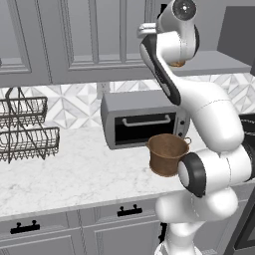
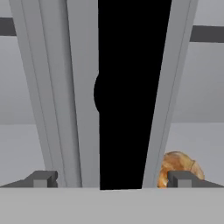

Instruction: Open the cabinet, pick up the bread from the cabinet and place it in the basket. Then move the basket to the dining counter.

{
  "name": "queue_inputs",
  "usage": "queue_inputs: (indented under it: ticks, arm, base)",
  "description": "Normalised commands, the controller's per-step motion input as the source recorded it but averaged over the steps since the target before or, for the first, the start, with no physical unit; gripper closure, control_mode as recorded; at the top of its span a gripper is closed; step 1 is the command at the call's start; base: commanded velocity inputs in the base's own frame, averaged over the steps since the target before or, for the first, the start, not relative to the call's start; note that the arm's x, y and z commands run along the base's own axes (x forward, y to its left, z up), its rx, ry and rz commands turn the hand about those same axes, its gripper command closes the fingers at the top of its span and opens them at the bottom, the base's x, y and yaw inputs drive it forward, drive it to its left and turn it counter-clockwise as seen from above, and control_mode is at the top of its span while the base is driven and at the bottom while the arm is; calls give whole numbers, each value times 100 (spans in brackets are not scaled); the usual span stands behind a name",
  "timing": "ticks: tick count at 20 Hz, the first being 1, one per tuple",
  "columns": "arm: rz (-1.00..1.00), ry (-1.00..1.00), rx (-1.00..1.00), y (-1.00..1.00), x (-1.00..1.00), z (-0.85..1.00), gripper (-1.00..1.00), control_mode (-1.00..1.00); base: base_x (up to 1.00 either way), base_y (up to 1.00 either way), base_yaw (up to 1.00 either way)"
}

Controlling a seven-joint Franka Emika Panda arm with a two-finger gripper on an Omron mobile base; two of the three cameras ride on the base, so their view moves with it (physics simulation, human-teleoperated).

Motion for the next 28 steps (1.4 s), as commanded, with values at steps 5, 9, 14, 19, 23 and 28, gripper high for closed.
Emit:
queue_inputs:
  ticks: [5,9,14,19,23,28]
  arm:
    - [0,0,0,0,17,0,100,-100]
    - [-3,0,0,0,-4,0,100,-100]
    - [-18,-1,0,15,-54,0,100,-100]
    - [-27,-5,0,35,-99,0,100,-100]
    - [-29,-10,0,36,-100,0,100,-100]
    - [-27,-10,0,54,-100,2,100,-100]
  base:
    - [0,0,0]
    - [0,0,0]
    - [0,0,0]
    - [0,0,0]
    - [0,0,0]
    - [0,0,0]
